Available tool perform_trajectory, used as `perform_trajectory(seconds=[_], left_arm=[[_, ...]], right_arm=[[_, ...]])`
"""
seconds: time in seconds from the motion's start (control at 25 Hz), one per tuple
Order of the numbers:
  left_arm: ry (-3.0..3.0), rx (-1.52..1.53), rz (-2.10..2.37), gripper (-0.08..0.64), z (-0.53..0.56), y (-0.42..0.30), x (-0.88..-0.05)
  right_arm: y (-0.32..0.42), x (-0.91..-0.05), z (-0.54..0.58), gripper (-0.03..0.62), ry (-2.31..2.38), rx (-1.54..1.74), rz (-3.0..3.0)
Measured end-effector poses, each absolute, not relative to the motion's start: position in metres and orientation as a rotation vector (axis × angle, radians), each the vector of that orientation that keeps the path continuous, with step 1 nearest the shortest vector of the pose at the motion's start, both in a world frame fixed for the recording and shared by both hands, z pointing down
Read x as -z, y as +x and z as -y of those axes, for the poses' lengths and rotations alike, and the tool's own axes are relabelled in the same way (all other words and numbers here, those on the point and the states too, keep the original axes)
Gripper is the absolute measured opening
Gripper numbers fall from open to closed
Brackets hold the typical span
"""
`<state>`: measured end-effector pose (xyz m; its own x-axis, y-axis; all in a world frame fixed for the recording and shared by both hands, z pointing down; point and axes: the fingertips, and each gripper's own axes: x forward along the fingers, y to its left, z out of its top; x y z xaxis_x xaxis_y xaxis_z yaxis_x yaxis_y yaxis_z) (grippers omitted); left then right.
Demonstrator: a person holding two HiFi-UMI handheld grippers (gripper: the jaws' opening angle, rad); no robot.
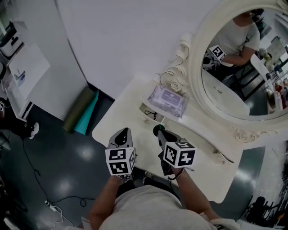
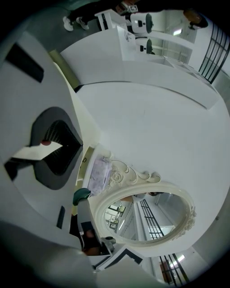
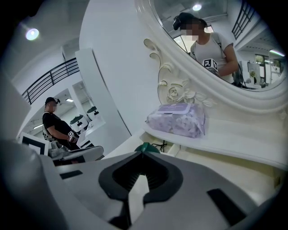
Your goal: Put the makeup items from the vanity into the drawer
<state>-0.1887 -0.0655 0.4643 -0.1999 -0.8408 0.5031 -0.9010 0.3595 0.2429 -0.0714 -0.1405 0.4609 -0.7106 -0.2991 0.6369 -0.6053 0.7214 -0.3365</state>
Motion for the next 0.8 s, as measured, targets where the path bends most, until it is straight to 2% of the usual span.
perform_trajectory(seconds=[0.8], left_arm=[[1.375, -0.145, 2.02, 0.005, 0.089, -0.225, -0.506]], right_arm=[[-0.147, -0.508, 0.186, 0.023, 0.504, -0.899, 2.214]])
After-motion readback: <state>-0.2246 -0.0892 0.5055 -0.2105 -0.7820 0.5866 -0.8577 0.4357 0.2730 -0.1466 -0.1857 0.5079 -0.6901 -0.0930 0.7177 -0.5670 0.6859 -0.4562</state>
